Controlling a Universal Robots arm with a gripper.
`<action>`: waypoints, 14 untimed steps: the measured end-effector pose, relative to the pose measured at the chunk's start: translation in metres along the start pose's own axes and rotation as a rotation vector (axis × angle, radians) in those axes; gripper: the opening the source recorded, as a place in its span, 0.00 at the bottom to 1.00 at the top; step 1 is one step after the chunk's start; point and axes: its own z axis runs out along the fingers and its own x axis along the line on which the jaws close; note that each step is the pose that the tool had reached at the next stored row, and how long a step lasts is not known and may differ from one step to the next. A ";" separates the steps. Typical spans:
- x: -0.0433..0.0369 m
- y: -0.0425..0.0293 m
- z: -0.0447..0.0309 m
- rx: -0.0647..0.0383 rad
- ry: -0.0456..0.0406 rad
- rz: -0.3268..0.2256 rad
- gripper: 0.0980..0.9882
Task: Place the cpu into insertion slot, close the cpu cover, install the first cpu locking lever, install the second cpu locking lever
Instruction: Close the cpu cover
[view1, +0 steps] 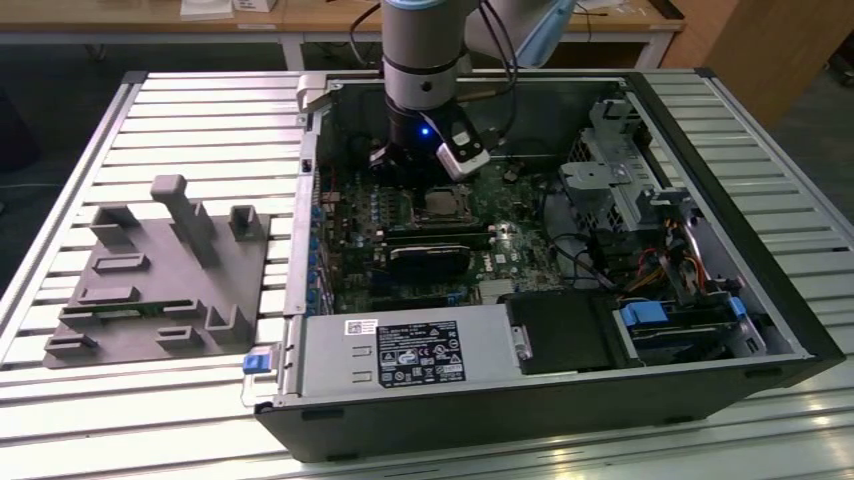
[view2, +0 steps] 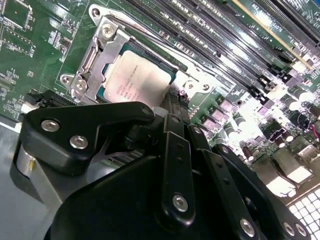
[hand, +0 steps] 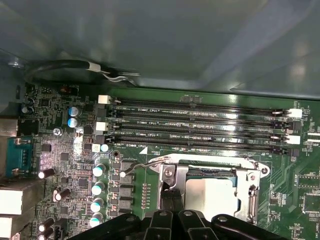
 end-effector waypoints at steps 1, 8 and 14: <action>0.0000 0.0000 0.0000 0.000 0.0000 0.000 0.01; -0.0043 -0.0002 0.0002 0.000 0.0000 0.000 0.01; -0.0074 -0.0003 0.0002 0.000 0.0000 0.000 0.01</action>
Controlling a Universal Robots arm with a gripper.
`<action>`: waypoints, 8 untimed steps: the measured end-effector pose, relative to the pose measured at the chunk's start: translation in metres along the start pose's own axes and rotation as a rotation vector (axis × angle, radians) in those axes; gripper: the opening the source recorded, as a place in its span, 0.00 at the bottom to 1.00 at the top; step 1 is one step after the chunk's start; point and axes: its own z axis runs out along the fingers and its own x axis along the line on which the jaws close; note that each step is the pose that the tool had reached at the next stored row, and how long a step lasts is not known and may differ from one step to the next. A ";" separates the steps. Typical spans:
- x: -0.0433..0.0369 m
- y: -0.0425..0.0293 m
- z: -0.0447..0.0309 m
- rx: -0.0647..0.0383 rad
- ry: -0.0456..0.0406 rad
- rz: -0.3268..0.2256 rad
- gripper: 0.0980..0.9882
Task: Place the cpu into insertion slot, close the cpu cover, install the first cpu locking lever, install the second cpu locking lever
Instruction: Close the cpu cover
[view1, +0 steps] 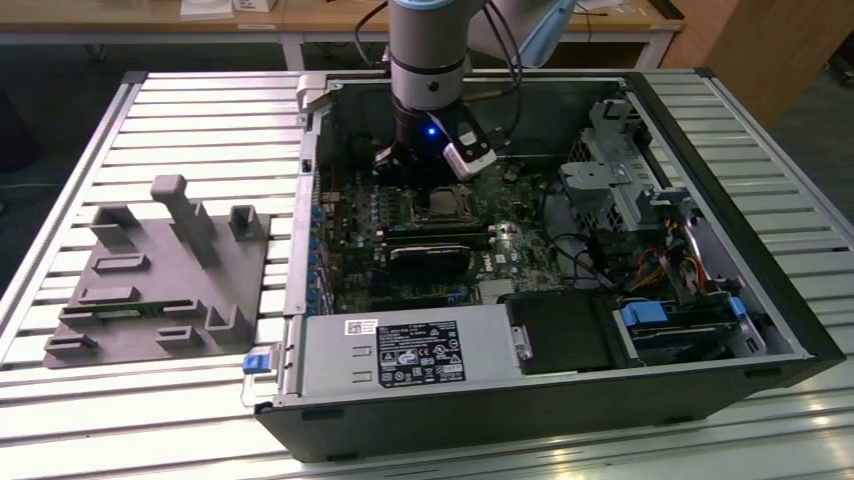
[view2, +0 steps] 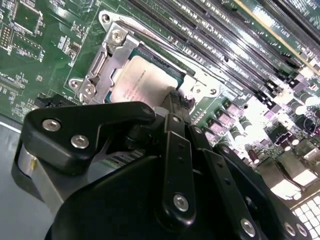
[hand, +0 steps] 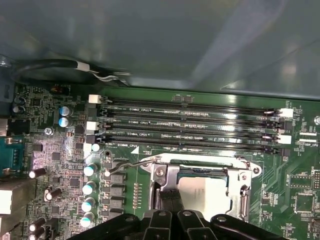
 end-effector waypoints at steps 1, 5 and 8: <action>0.0000 0.0000 0.0000 0.000 -0.0001 0.000 0.01; -0.0001 0.0001 -0.0011 0.000 -0.0001 0.000 0.01; -0.0002 0.0001 -0.0051 0.000 -0.0001 0.000 0.01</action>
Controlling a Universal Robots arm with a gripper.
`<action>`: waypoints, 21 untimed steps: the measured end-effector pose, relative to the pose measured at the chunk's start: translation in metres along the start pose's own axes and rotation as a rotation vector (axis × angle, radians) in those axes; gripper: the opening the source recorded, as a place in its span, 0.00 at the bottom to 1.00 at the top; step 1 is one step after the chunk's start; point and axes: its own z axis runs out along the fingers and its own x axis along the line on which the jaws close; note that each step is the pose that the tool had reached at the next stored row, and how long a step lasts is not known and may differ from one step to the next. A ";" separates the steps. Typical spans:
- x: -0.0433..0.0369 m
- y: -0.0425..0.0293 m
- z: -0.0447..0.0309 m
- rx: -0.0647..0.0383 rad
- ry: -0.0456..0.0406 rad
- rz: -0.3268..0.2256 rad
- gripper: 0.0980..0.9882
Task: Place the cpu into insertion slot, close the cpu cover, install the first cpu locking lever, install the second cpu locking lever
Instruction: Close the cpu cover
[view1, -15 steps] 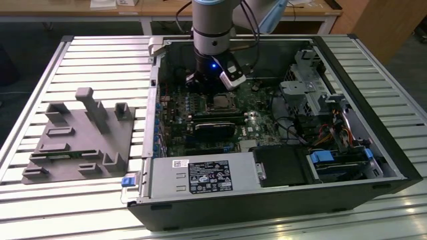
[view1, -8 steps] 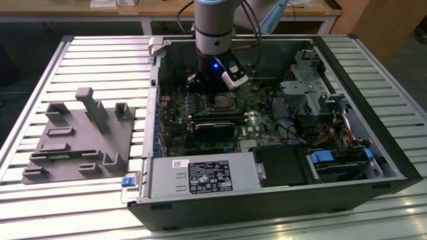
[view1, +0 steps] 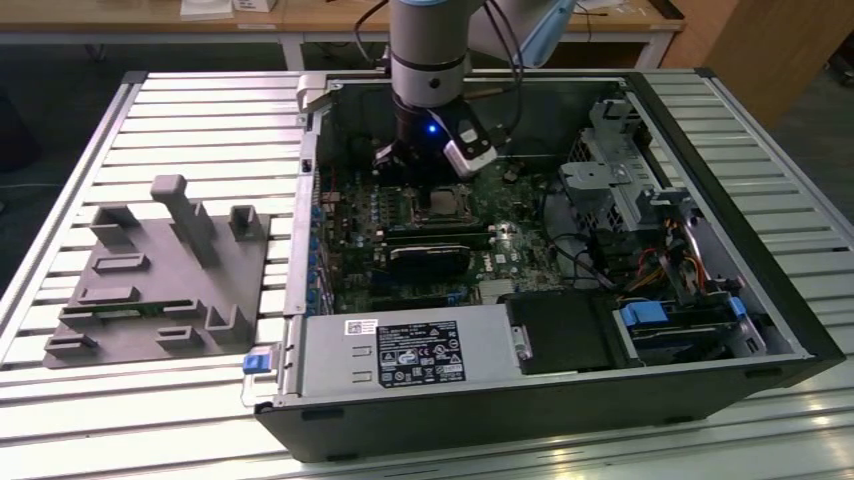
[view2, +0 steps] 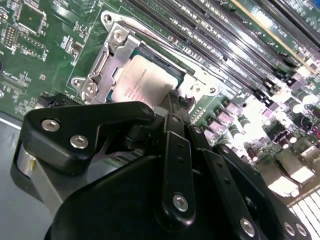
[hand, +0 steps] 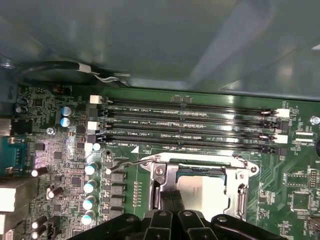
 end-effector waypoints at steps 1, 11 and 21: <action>0.0000 0.0000 -0.0017 0.000 -0.0001 0.000 0.01; -0.0004 0.0002 -0.0147 0.000 -0.0002 0.000 0.01; -0.0202 -0.0006 -0.0143 0.000 0.0000 0.000 0.01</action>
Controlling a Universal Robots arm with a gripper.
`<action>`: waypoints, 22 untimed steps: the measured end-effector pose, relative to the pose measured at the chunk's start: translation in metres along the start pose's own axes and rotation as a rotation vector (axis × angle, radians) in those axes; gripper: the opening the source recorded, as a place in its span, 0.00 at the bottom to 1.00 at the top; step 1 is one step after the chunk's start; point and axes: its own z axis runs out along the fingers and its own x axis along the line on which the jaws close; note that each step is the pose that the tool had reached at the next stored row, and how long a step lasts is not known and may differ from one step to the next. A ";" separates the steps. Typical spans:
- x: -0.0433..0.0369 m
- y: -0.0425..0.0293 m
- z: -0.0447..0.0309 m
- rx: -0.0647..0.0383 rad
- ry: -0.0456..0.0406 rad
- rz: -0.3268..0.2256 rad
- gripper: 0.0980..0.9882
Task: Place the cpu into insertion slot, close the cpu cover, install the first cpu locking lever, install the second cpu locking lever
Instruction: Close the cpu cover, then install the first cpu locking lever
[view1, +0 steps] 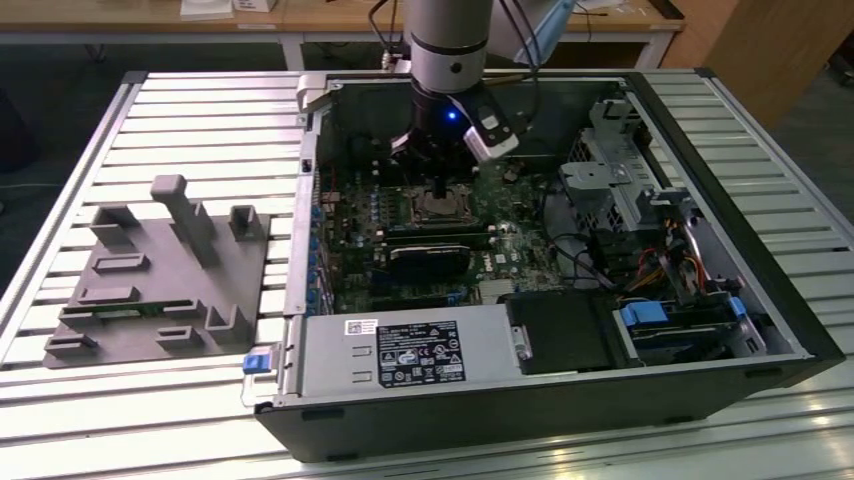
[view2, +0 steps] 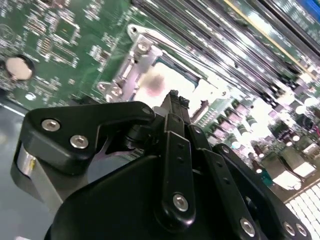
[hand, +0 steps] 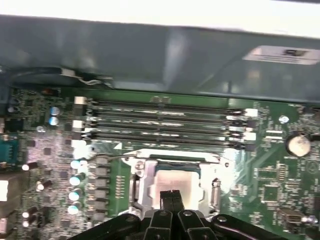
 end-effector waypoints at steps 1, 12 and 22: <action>-0.0020 -0.0001 0.0000 0.000 0.0001 0.000 0.01; -0.0039 0.0000 -0.0140 0.000 -0.0001 0.000 0.01; -0.0040 0.0001 -0.0180 0.001 0.0000 0.000 0.01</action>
